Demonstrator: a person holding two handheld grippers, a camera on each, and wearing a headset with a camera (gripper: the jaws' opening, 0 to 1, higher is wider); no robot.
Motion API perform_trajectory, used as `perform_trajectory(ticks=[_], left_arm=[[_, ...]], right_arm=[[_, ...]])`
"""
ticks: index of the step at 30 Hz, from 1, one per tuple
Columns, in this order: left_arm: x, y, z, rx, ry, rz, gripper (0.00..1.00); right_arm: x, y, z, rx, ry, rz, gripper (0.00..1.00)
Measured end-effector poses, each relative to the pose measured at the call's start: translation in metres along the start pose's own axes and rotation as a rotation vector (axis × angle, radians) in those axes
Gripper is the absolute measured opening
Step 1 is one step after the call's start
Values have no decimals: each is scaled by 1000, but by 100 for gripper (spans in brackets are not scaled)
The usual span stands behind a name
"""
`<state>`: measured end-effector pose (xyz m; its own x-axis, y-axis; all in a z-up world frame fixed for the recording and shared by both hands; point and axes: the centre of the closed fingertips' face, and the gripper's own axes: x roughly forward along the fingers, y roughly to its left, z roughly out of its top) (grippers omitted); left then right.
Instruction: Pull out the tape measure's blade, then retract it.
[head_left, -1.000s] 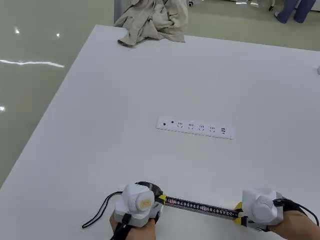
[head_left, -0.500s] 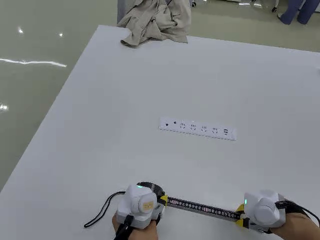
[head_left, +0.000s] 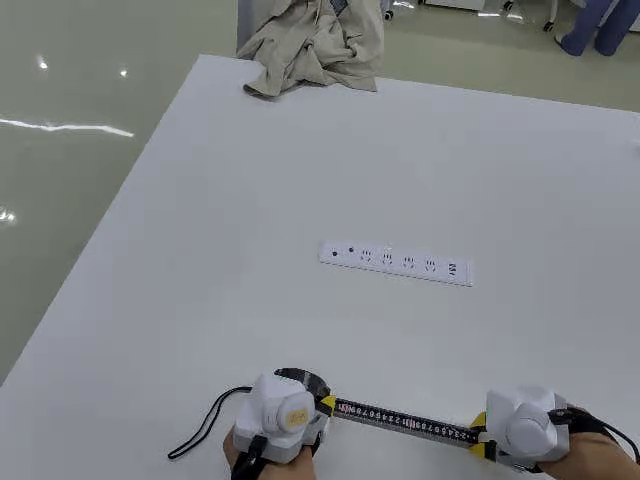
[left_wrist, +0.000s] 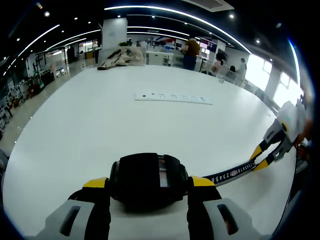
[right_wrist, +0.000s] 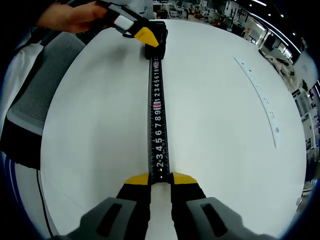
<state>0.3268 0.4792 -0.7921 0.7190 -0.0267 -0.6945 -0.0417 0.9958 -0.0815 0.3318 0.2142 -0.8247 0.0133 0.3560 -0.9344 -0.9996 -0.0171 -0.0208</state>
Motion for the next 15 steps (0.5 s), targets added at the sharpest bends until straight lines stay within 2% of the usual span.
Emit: perform_trajectory(ticks=[7, 15], left_arm=[[0, 0, 0, 1, -2, -2, 59], [0, 0, 0, 2, -4, -3, 59]], right_arm=[[3, -1, 4, 18, -21, -15, 14], [5, 0, 8, 46, -27, -1, 14]])
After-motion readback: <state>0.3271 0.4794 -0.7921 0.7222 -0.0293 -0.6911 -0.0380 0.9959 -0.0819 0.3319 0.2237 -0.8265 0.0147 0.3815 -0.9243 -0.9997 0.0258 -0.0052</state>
